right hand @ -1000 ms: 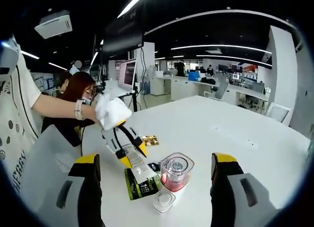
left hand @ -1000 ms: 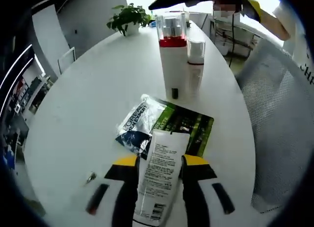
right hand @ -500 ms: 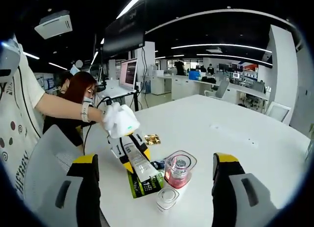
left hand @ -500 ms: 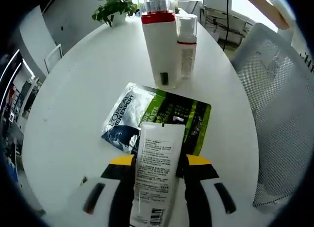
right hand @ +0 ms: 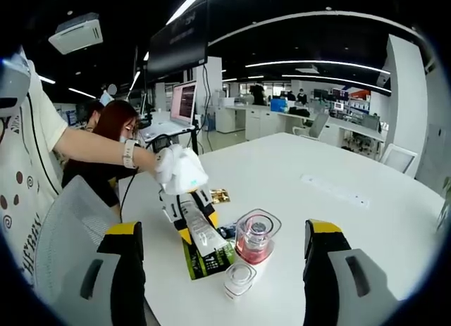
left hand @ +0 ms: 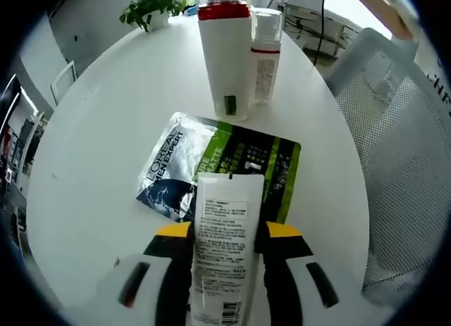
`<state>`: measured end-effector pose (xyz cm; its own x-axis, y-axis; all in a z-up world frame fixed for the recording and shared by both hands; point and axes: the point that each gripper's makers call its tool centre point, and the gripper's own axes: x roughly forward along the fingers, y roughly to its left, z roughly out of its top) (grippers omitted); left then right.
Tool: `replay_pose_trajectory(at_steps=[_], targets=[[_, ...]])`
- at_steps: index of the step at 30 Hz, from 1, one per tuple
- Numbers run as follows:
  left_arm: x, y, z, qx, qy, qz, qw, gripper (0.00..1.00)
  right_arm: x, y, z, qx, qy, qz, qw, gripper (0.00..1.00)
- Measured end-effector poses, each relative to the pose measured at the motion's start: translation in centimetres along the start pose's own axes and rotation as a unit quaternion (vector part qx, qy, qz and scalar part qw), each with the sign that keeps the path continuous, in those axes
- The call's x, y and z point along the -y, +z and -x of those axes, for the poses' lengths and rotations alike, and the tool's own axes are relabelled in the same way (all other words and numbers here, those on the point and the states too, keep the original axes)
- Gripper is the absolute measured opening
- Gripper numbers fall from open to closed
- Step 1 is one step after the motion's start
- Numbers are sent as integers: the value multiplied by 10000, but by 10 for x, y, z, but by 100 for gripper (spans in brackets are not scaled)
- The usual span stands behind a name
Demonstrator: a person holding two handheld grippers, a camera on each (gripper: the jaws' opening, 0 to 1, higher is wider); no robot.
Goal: Arrange the skincare products in the storage area until every visible bottle or jar stands upright without overlapping.
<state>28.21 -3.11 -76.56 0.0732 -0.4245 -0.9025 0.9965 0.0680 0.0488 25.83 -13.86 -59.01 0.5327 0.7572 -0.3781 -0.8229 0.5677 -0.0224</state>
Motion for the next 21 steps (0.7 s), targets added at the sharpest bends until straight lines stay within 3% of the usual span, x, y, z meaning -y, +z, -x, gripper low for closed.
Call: replay_pose_trajectory(at_steps=[8, 14, 21], targets=[[2, 1, -3, -370, -203, -27, 9991, 32, -3, -9, -1, -126, 54, -82, 9999, 95], [2, 0, -2, -438, -208, -29, 9988, 32, -7, -14, 0, -147, 60, -132, 9998, 95], [4, 0, 0, -439, -99, -151, 9989, 29, -3, -7, 6, -33, -57, -132, 9999, 93]])
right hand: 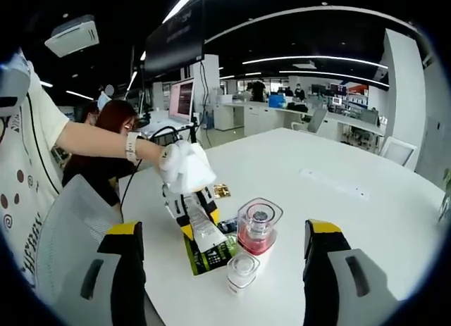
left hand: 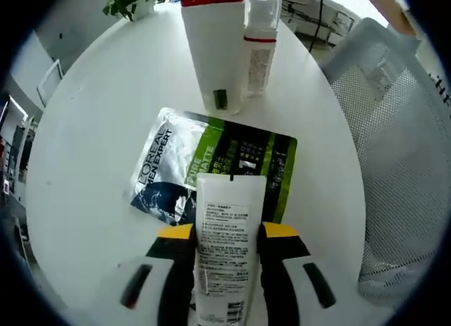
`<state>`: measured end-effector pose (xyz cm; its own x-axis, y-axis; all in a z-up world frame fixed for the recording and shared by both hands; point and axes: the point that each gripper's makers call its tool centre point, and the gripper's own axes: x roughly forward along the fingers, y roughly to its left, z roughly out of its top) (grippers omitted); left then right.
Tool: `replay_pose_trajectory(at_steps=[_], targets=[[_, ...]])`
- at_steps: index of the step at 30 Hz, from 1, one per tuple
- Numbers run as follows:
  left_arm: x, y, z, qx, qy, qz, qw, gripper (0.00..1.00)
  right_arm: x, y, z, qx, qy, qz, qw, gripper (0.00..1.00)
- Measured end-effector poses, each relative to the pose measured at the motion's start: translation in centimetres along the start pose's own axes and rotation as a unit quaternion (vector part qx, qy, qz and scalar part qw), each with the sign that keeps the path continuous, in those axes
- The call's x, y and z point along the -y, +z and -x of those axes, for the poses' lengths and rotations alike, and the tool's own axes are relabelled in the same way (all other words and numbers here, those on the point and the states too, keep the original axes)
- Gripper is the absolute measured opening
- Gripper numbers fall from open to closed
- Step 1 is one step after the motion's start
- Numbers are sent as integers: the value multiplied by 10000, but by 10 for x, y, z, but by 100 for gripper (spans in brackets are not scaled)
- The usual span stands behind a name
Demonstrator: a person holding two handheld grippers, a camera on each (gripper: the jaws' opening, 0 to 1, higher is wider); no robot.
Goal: Arrange the skincare products in the storage area until every visible bottle or jar stands upright without overlapping.
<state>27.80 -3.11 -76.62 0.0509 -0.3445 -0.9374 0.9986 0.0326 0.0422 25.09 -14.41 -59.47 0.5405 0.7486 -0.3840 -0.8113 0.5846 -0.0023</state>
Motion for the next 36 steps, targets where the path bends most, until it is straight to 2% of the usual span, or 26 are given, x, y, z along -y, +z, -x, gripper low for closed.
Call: replay_pose_trajectory(at_steps=[6, 18, 22, 24, 29, 33, 36], targets=[[0, -2, 1, 179, 121, 94, 9997, 29, -3, 4, 5, 72, -56, -14, 10000, 93], [3, -1, 5, 663, 422, 26, 9969, 28, -11, 6, 11, 197, -174, 43, 9996, 90], [8, -2, 6, 702, 388, -74, 9968, 28, -11, 10, 15, 290, -365, 149, 9988, 85], [10, -1, 7, 722, 406, -114, 9965, 28, -9, 9, 18, 233, -466, 301, 9982, 84], [8, 0, 13, 887, 564, -117, 9944, 28, -21, 19, 24, 380, -337, 254, 9984, 77], [9, 0, 17, 1030, 677, -106, 9923, 28, -25, 19, 24, 348, -325, 324, 9983, 71], [9, 1, 22, 1146, 755, -48, 9905, 28, -31, 22, 24, 398, -216, 356, 9983, 71]])
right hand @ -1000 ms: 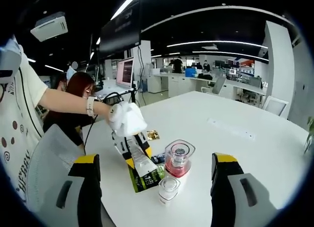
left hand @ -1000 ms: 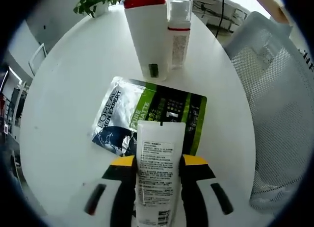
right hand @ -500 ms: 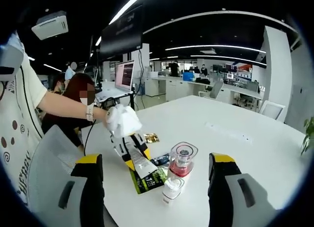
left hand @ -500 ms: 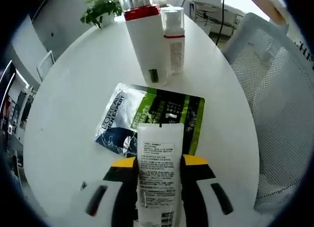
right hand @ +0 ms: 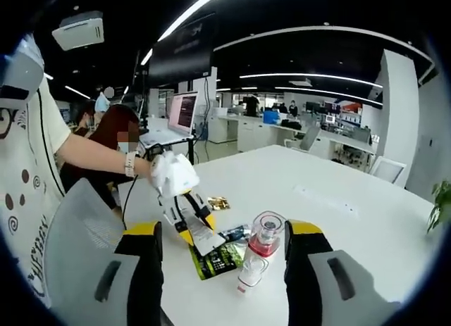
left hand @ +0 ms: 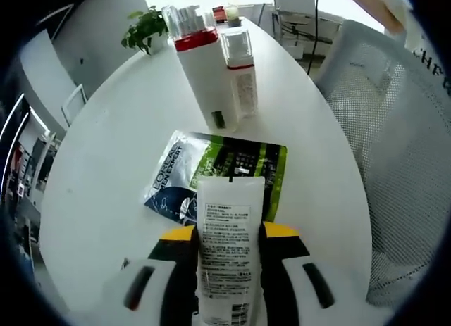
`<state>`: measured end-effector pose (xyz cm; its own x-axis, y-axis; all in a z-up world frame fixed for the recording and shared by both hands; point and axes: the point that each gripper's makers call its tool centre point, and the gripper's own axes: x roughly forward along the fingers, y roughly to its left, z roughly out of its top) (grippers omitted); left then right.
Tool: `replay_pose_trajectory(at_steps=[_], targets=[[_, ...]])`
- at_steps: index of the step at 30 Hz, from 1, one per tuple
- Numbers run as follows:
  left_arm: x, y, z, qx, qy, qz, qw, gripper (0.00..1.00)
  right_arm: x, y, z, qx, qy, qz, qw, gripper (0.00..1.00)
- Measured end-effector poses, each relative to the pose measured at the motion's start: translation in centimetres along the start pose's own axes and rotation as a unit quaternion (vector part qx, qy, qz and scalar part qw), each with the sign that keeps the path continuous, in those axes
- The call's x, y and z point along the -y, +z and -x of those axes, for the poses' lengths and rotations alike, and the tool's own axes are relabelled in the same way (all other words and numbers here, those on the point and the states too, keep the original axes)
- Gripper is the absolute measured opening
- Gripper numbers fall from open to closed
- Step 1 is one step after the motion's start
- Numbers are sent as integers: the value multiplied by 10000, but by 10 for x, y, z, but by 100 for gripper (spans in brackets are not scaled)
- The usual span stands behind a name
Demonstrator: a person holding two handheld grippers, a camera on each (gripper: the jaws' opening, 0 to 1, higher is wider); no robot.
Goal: Arrange the skincare products in the storage area until every visible bottle or jar stands upright without overlapping.
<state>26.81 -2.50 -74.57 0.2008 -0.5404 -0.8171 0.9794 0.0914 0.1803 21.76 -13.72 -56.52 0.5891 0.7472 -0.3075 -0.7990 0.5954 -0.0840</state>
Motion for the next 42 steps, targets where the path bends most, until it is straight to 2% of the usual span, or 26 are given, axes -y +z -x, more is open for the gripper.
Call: replay_pose_trajectory(at_steps=[7, 11, 15, 16, 19, 22, 24, 26, 28, 35, 36, 37, 39, 41, 42], targets=[[0, 0, 10, 271, 228, 108, 9993, 28, -15, 9, -5, 130, 241, -68, 9996, 62], [-1, 2, 19, 476, 362, 200, 9980, 28, -26, 4, -16, 101, 413, 80, 9991, 50], [-2, 6, 29, 711, 485, 301, 9958, 28, -24, -6, -26, -33, 520, 89, 9986, 46], [-1, 8, 32, 781, 499, 338, 9951, 28, -30, -7, -28, -48, 571, 109, 9983, 45], [-1, 14, 38, 1189, 461, 570, 9902, 28, -33, -12, -33, -157, 622, 325, 9974, 41], [-1, 17, 43, 1331, 517, 667, 9875, 28, -36, -15, -37, -288, 677, 460, 9962, 42], [-1, 19, 47, 1435, 533, 701, 9857, 28, -36, -14, -39, -351, 678, 753, 9942, 42], [-1, 23, 51, 1627, 508, 780, 9823, 28, -35, -13, -40, -450, 690, 1247, 9888, 43], [3, 29, 54, 1846, 355, 986, 9772, 28, -37, -14, -41, -515, 802, 1327, 9866, 43], [10, 44, 62, 2201, 283, 947, 9705, 28, -32, -14, -44, -693, 910, 1996, 9732, 39], [12, 48, 63, 2296, 225, 938, 9685, 28, -36, -14, -45, -679, 1108, 2208, 9666, 39], [13, 49, 63, 2325, 202, 930, 9679, 28, -37, -13, -45, -663, 1149, 2273, 9648, 39], [19, 58, 66, 2471, 73, 818, 9655, 28, -41, -14, -48, -760, 1272, 2518, 9564, 39], [24, 64, 67, 2594, -47, 799, 9625, 28, -43, -16, -50, -829, 1341, 2814, 9466, 38], [26, 67, 68, 2684, -139, 847, 9595, 28, -44, -18, -52, -859, 1434, 3006, 9390, 37]])
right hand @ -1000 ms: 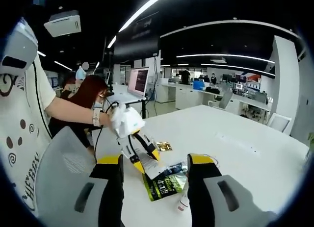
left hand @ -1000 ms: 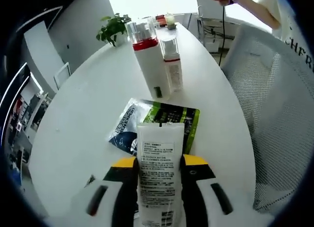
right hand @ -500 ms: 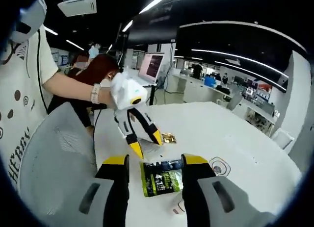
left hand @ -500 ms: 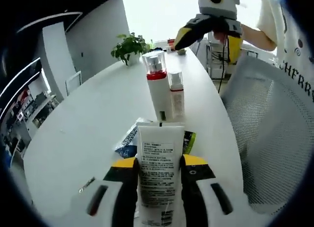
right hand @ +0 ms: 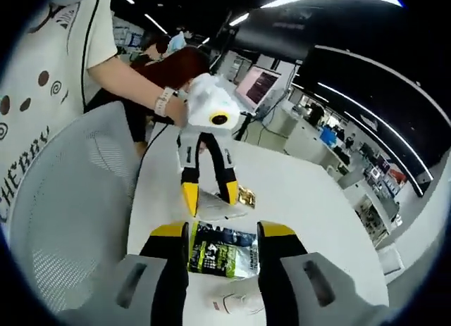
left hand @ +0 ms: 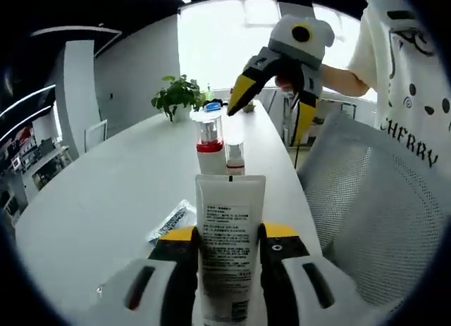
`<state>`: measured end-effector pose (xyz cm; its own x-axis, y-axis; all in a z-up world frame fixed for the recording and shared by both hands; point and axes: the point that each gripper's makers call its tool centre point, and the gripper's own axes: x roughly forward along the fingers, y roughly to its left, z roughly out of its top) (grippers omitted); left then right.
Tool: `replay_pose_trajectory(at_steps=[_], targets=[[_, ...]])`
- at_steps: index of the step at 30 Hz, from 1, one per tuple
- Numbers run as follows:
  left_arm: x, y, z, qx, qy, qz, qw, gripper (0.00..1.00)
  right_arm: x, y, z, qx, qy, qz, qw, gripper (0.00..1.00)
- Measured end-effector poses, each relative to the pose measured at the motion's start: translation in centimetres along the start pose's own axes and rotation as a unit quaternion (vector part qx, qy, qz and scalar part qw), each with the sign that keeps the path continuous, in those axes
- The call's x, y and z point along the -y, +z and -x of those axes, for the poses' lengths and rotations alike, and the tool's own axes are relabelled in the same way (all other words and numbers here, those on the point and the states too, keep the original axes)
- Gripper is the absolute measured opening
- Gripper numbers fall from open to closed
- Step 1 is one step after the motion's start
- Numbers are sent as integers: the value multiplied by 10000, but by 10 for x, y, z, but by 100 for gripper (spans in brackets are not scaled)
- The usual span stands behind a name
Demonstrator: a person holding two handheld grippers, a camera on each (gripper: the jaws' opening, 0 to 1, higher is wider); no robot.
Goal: Arrange the skincare products in the storage area until every visible bottle or jar stands upright without overlapping.
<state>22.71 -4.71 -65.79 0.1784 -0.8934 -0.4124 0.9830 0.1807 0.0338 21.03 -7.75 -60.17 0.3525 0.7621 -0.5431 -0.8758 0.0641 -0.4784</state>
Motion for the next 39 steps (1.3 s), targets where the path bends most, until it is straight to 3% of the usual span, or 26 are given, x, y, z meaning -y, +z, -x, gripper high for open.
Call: replay_pose_trajectory(at_steps=[9, 11, 13, 17, 24, 30, 32, 33, 39], targets=[[15, 19, 4, 547, -450, 137, 9974, 28, 1, 7, -8, 14, 171, 751, 9970, 30], [20, 20, 4, 596, -570, 111, 9965, 28, -3, 12, -9, 93, 310, 1061, 9938, 28], [26, 20, 4, 611, -708, 126, 9955, 28, -7, 14, -11, 131, 412, 1034, 9937, 27], [34, 19, 4, 650, -861, 129, 9941, 28, -15, 16, -18, 26, 626, 1412, 9880, 25], [40, 21, 8, 752, -1033, 159, 9917, 28, -27, 20, -29, 113, 975, 1756, 9796, 22], [51, 19, 9, 716, -1454, 152, 9867, 28, -44, 21, -35, 157, 1460, 2448, 9584, 20], [52, 19, 9, 711, -1543, 193, 9853, 28, -48, 20, -38, 127, 1584, 2800, 9468, 17], [52, 18, 9, 705, -1608, 211, 9842, 28, -48, 20, -38, 116, 1607, 2850, 9449, 17], [57, 18, 8, 617, -1837, 162, 9809, 28, -61, 17, -45, 6, 1919, 3502, 9168, 15]])
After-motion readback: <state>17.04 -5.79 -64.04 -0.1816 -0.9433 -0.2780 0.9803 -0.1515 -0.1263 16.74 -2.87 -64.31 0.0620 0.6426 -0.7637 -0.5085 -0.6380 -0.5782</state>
